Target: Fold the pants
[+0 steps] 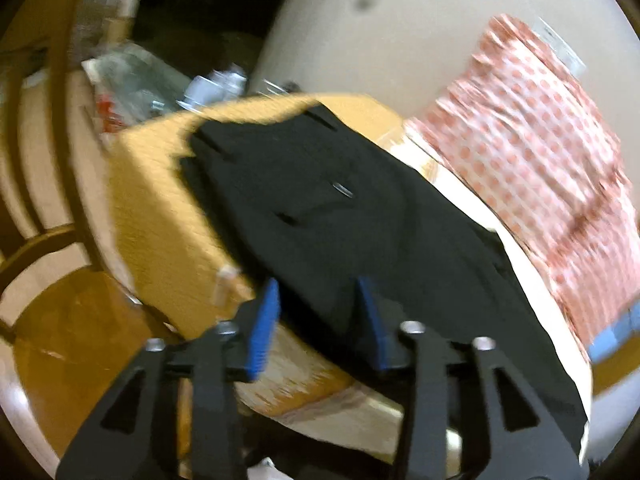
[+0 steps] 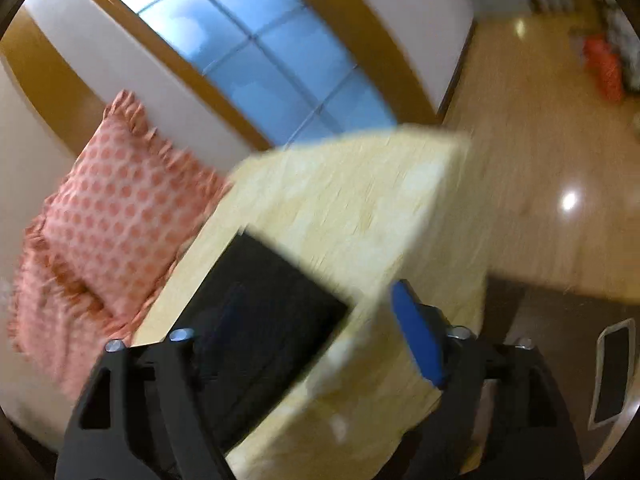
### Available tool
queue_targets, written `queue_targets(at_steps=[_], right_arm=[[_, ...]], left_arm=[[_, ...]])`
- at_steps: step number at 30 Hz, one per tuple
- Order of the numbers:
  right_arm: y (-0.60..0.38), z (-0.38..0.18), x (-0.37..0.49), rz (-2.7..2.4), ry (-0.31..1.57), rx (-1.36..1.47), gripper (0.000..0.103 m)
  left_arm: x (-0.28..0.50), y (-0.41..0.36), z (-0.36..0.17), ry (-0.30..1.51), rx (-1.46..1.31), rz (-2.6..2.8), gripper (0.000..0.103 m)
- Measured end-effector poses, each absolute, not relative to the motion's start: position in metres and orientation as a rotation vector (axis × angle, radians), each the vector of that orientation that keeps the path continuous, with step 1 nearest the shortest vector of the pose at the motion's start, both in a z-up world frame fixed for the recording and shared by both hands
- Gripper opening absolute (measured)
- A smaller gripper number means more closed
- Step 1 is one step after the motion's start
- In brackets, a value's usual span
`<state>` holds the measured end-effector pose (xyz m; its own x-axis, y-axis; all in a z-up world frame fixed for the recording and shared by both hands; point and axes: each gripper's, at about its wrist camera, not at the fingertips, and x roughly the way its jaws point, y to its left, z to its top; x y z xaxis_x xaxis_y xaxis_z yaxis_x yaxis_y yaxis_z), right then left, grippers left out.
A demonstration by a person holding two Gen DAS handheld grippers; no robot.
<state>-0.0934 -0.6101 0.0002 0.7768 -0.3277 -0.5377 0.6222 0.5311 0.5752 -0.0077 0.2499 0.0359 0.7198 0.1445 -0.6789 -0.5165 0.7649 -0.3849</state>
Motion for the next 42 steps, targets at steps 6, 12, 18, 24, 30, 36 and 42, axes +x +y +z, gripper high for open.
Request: queue_targets(at_steps=[6, 12, 18, 24, 30, 36, 42], right_arm=[[-0.605, -0.021, -0.078, -0.551, 0.449, 0.81, 0.074], [-0.581, -0.017, -0.086, -0.597, 0.378, 0.714, 0.066], [-0.583, -0.01, -0.068, -0.565, 0.403, 0.605, 0.066], [-0.568, -0.016, -0.065, -0.455, 0.427, 0.608, 0.066], [-0.543, -0.021, -0.064, -0.23, 0.423, 0.686, 0.053], [-0.565, -0.032, -0.061, -0.307, 0.37, 0.844, 0.025], [-0.547, -0.003, -0.037, -0.322, 0.38, 0.764, 0.006]], left_arm=[[-0.026, 0.262, 0.051, 0.567, -0.609, 0.532, 0.065], [0.004, 0.206, 0.071, 0.554, -0.442, 0.363, 0.075], [0.041, 0.128, 0.069, 0.607, -0.224, 0.164, 0.085], [0.058, 0.089, 0.046, 0.695, -0.138, 0.063, 0.085], [0.065, 0.094, 0.029, 0.769, -0.205, 0.032, 0.089], [0.064, 0.09, 0.025, 0.759, -0.191, 0.004, 0.099], [0.06, 0.081, 0.02, 0.74, -0.114, 0.011, 0.101]])
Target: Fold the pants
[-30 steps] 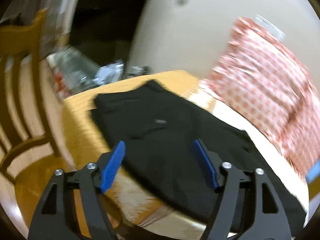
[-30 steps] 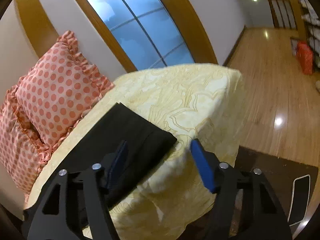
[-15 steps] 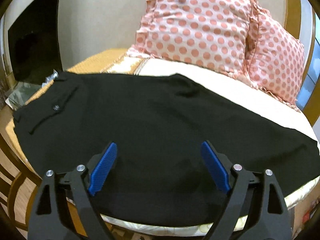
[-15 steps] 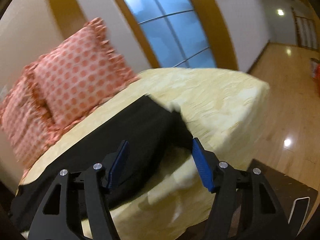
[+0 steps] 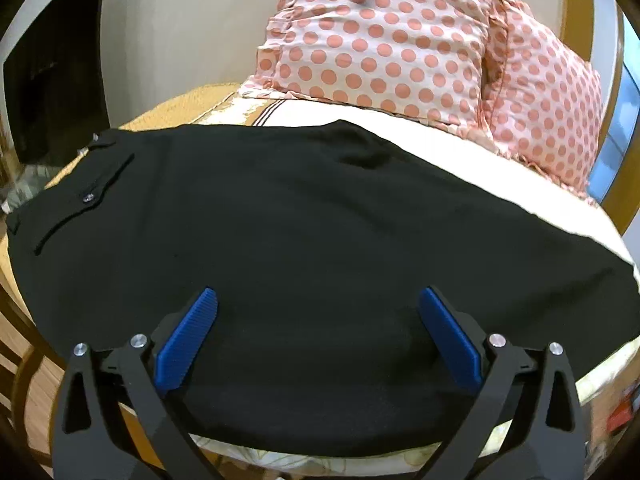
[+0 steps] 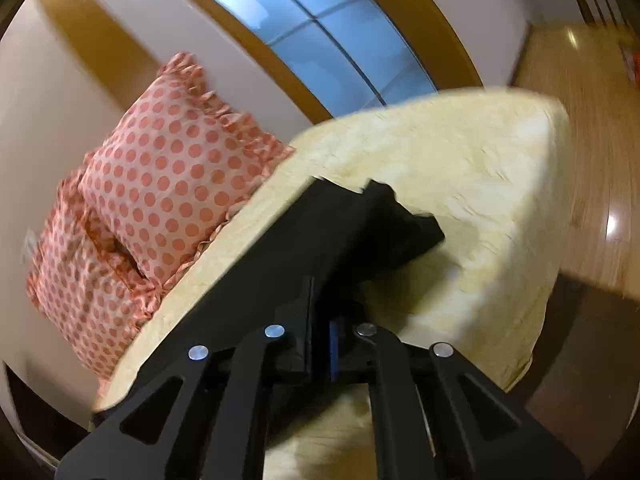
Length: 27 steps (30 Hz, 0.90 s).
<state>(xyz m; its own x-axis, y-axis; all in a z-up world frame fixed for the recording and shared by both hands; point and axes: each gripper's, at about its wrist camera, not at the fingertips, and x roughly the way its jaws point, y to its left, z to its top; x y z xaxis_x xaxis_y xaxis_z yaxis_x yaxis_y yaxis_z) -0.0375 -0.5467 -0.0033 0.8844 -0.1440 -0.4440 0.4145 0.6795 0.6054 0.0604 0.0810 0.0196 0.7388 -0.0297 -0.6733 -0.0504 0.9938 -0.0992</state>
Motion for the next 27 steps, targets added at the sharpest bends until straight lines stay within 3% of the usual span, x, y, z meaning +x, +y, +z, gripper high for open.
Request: queue_targets(at_steps=[4, 9, 13, 17, 24, 27], right_arm=[[-0.49, 0.051, -0.002, -0.151, 0.36, 0.638, 0.006], [-0.337, 0.096, 0.059, 0.314, 0.422, 0.471, 0.006], [-0.196, 0.061, 0.082, 0.627, 0.658, 0.242, 0.005], [-0.143, 0.019, 0.088, 0.642, 0.805, 0.126, 0.005], [-0.138, 0.053, 0.089, 0.595, 0.662, 0.173, 0.005], [-0.106, 0.04, 0.084, 0.647, 0.726, 0.035, 0.005]], left_arm=[[0.058, 0.083, 0.018, 0.721, -0.119, 0.003, 0.101], [0.057, 0.083, 0.018, 0.706, -0.131, -0.001, 0.101], [0.054, 0.09, 0.022, 0.708, -0.185, -0.015, 0.101], [0.041, 0.105, 0.03, 0.708, -0.253, -0.047, 0.101], [0.018, 0.152, 0.047, 0.618, -0.307, 0.076, 0.101], [0.013, 0.175, 0.052, 0.588, -0.36, 0.128, 0.101]])
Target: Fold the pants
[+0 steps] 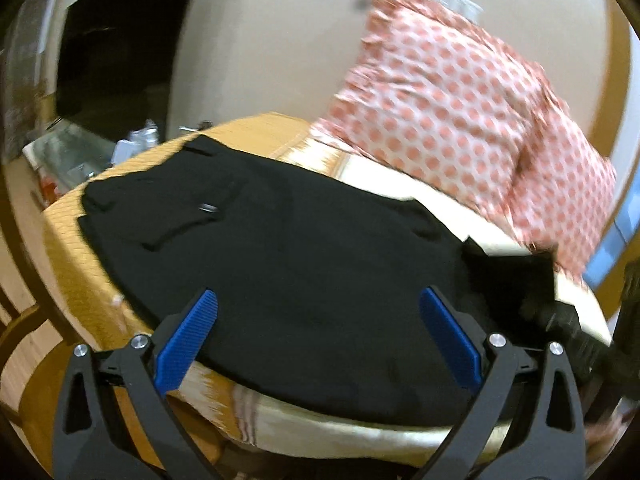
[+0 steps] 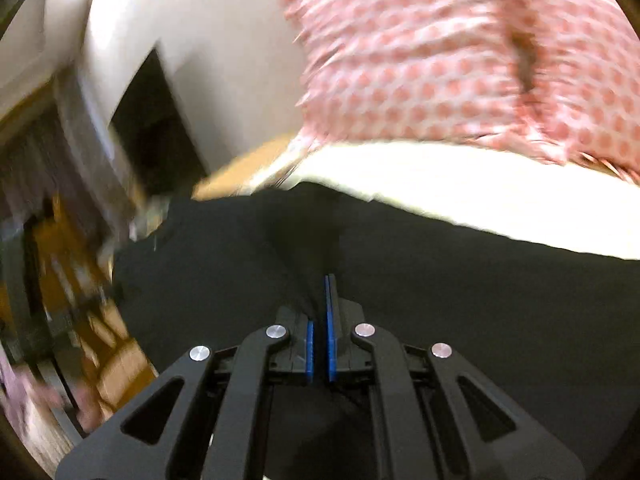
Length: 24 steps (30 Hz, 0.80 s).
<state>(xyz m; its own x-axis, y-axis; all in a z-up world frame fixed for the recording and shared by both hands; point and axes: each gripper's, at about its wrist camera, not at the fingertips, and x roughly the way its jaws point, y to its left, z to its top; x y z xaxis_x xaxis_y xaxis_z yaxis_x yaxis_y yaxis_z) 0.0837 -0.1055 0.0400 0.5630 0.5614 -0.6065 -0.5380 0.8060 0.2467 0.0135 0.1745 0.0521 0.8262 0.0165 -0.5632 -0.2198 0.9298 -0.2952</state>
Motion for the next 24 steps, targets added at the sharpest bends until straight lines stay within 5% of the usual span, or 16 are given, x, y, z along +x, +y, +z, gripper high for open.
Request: queue_targets(at_steps=[7, 12, 16, 21, 24], right_arm=[[-0.085, 0.029, 0.065, 0.647, 0.682, -0.118, 0.006], [-0.073, 0.03, 0.049, 0.765, 0.703, -0.146, 0.044], [-0.09, 0.044, 0.048, 0.744, 0.616, -0.03, 0.044], [-0.096, 0.022, 0.069, 0.652, 0.723, -0.011, 0.045], [-0.092, 0.023, 0.067, 0.645, 0.72, -0.037, 0.045]], left_arm=[[0.006, 0.211, 0.051, 0.578, -0.427, 0.216, 0.101], [-0.003, 0.245, 0.043, 0.577, -0.569, 0.246, 0.101], [-0.011, 0.269, 0.035, 0.573, -0.683, 0.255, 0.101], [-0.011, 0.283, 0.036, 0.545, -0.736, 0.249, 0.099], [-0.004, 0.286, 0.037, 0.562, -0.747, 0.245, 0.087]])
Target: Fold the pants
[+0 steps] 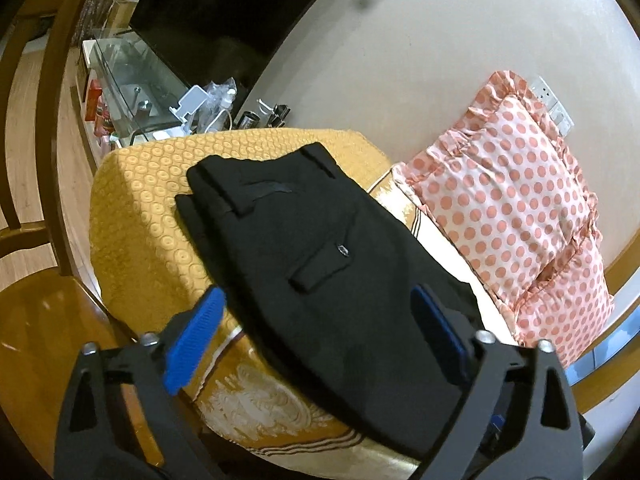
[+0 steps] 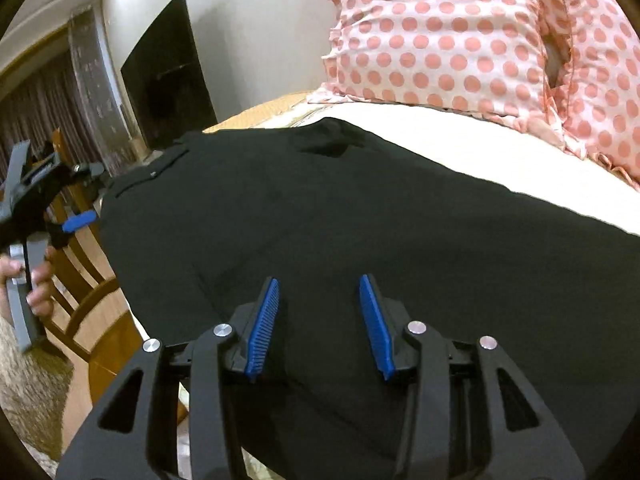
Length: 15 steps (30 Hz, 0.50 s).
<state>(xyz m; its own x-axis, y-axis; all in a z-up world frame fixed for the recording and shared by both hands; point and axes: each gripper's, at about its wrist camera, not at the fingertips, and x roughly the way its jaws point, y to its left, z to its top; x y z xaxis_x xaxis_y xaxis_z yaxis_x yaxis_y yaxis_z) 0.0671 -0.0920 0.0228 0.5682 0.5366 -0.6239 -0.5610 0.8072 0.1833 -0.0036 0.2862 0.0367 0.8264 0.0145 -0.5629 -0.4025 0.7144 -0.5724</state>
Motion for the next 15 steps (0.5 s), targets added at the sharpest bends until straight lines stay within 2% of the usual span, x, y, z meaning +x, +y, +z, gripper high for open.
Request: queue_targets(at_steps=[1, 5, 9, 14, 15], right_arm=[[-0.0919, 0.0231, 0.0666, 0.647, 0.72, -0.033, 0.045], [-0.0917, 0.0216, 0.0689, 0.658, 0.719, -0.028, 0.046], [-0.0907, 0.0179, 0.0718, 0.671, 0.715, -0.036, 0.053], [-0.0895, 0.0184, 0.0698, 0.677, 0.71, -0.043, 0.056], [-0.0894, 0.0184, 0.0699, 0.678, 0.71, -0.043, 0.056]], left_arm=[[-0.0007, 0.2868, 0.0354, 0.574, -0.758, 0.239, 0.08], [0.004, 0.2873, 0.0286, 0.601, -0.787, 0.245, 0.072], [0.0014, 0.2884, 0.0282, 0.603, -0.799, 0.263, 0.059], [-0.0029, 0.288, 0.0277, 0.595, -0.814, 0.288, 0.023], [-0.004, 0.2862, 0.0288, 0.592, -0.809, 0.289, 0.02]])
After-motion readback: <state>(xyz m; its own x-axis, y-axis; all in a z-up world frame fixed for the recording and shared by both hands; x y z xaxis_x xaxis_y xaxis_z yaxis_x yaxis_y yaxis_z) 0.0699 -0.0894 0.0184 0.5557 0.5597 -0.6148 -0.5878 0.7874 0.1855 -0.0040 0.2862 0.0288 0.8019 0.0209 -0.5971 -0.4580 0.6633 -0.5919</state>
